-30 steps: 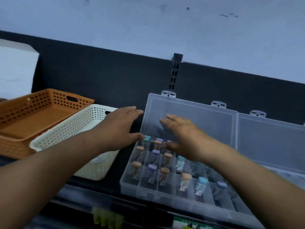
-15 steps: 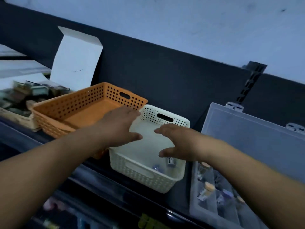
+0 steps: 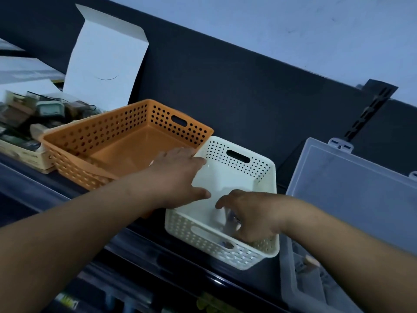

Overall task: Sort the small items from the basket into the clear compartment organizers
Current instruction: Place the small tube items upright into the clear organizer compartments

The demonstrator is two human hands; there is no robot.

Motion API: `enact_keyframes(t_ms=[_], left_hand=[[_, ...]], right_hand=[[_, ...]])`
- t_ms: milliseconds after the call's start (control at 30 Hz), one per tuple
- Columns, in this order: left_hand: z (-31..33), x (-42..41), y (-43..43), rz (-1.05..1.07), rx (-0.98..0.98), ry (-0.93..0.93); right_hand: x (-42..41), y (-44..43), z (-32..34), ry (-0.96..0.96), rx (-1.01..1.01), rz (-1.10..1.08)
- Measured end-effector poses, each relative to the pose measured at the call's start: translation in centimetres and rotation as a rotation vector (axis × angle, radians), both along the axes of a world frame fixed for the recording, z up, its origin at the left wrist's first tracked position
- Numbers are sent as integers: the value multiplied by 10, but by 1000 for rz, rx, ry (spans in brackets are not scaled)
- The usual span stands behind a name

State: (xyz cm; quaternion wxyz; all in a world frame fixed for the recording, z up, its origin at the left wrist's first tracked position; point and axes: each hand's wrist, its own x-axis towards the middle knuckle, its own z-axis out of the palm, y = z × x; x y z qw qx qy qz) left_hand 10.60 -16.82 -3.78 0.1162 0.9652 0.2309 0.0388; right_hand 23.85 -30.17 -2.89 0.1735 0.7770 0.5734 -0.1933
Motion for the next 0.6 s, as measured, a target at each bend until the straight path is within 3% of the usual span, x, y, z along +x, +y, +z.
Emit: enact_keyframes(t_ms=[300,600], left_hand=[[-3,1,1,6,7,10],[-1,-1,-2,27,23,48]], right_hand=[[10,11,-1,33,137,-116],[6,15,2,55,-19,-73]])
